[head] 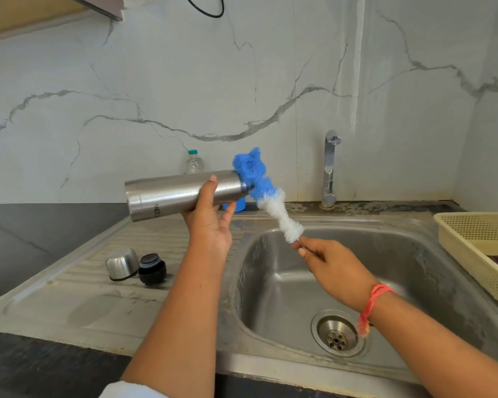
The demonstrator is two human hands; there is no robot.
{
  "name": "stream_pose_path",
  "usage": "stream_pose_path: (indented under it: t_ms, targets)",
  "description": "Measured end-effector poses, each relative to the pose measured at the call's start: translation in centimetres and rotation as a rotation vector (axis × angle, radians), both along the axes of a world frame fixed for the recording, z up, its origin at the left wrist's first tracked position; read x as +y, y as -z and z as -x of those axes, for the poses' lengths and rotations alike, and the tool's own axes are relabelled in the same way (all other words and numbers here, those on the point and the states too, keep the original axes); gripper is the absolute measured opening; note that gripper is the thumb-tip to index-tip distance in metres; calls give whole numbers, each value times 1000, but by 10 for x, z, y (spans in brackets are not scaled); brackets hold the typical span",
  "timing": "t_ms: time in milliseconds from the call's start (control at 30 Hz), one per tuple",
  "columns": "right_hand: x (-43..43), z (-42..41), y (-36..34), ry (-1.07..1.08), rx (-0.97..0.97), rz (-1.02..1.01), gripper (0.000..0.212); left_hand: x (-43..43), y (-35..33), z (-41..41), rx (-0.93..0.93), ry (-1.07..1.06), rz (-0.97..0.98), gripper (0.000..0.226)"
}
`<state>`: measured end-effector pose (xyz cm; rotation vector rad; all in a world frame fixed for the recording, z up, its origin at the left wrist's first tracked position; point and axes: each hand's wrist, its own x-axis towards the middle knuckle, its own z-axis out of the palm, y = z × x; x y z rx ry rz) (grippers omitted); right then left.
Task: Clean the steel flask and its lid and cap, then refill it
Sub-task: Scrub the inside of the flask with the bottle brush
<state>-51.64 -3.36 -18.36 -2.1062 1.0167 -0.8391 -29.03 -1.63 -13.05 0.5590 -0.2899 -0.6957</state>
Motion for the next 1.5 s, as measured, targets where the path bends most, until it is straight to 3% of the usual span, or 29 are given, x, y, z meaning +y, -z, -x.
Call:
stream_pose_path:
  t_ms: [333, 600, 800, 867, 1000, 1100, 1267, 1500]
  targets:
    - [1, 3, -7, 2, 0, -16, 25, 1, -1, 3, -52, 6, -4, 58]
    - [8, -3, -13, 6, -16, 11, 26, 3, -2, 11, 61, 32, -8, 54]
    - [18, 8, -7, -84, 124, 9, 26, 14, -8, -10, 293, -11, 151, 67]
    - [20, 6, -6, -129, 99, -84, 28, 16, -11, -15, 334, -14, 199, 67]
    - [27, -2, -13, -166, -305, -591, 28, 18, -13, -13, 298, 42, 170, 67]
    - [30, 3, -23, -283, -384, -793, 29, 20, -13, -6, 260, 106, 159, 64]
    - [28, 12, -30, -350, -511, -903, 29, 18, -11, 11, 124, 231, 27, 61]
    - [21, 29, -35, -365, -433, -862, 29, 22, -11, -5, 100, 184, -5, 61]
